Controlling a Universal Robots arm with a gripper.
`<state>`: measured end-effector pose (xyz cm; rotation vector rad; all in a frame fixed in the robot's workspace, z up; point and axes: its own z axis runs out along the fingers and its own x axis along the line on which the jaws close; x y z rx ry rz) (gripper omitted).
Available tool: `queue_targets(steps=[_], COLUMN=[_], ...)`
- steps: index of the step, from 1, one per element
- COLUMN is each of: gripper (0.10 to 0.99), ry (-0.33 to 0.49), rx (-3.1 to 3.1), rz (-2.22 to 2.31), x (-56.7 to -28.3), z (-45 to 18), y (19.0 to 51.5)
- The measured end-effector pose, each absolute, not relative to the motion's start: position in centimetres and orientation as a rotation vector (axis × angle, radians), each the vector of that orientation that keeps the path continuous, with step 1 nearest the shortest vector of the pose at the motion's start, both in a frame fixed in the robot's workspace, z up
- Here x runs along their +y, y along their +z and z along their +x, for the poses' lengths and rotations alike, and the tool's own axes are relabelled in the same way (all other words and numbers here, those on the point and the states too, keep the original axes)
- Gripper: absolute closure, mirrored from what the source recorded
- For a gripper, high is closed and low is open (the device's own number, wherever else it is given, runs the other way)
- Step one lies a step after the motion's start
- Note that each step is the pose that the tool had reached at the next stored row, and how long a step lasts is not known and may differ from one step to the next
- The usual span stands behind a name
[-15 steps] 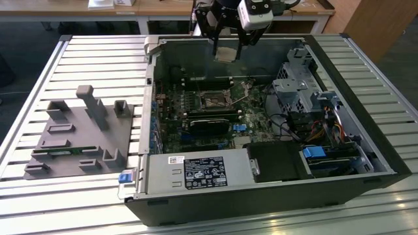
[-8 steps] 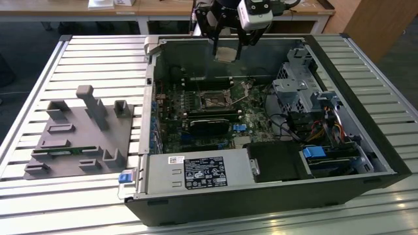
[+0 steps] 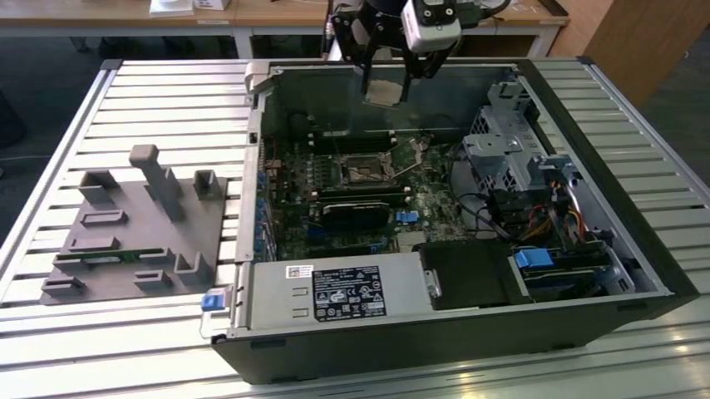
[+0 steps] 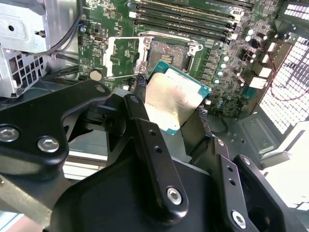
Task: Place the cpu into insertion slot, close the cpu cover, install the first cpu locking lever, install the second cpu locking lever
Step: 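Place the cpu into insertion slot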
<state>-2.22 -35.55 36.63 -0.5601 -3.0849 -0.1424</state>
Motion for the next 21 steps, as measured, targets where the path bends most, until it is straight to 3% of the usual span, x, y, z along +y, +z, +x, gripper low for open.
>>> queue_targets(steps=[21], gripper=[0.549], ry=[-0.143], rx=[-3.065], rz=[-0.674], x=[-35.54], z=[-2.30], y=[36.54])
